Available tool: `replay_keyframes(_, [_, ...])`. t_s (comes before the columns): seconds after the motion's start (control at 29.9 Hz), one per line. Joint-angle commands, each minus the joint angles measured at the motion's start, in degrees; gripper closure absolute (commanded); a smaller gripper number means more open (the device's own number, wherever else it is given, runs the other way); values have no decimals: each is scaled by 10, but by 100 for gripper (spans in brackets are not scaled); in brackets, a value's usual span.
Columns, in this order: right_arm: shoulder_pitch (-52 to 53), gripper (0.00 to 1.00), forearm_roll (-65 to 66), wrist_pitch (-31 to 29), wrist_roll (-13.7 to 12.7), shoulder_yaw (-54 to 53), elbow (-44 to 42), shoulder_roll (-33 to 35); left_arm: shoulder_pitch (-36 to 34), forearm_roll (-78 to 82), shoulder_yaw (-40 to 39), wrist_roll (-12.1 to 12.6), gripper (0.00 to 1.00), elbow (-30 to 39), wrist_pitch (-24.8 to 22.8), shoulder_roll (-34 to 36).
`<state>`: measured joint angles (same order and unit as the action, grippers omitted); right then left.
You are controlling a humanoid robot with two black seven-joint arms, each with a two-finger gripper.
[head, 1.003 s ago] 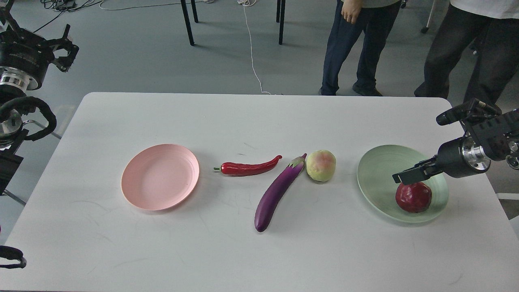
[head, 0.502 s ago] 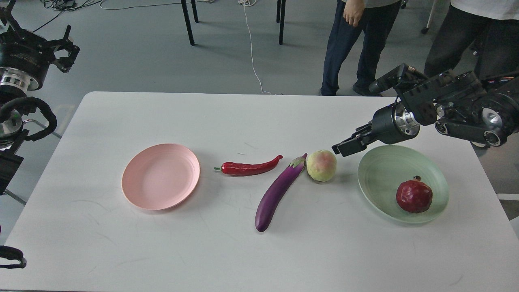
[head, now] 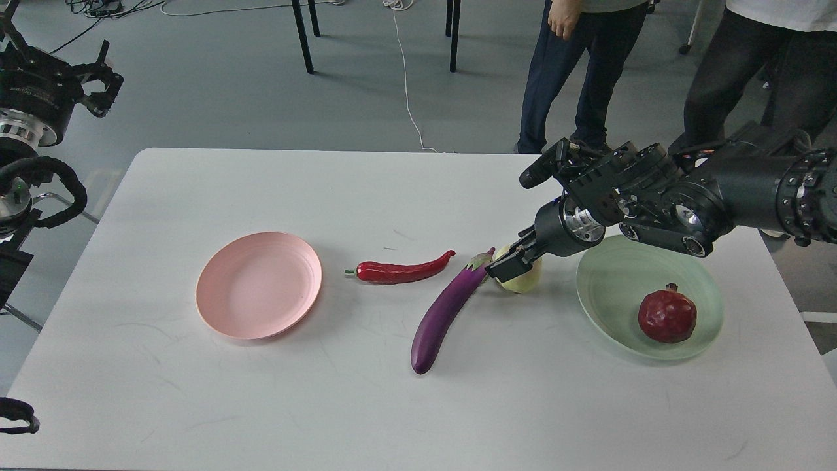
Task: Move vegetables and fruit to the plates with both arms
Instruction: 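Move the right gripper to the peach beside the eggplant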
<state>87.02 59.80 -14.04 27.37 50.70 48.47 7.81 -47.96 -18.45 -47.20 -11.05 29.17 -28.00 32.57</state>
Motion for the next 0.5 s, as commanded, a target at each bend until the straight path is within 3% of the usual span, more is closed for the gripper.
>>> replay_keyframes(0.0, [-4,2,2,-2,0,2,-7,-6,1,0,0,-1,2,0,0,0])
replay_keyframes(0.47, [20,2,6,-4,-1,26,-4,-6,2,0,-1,-1,2,-1,0,0])
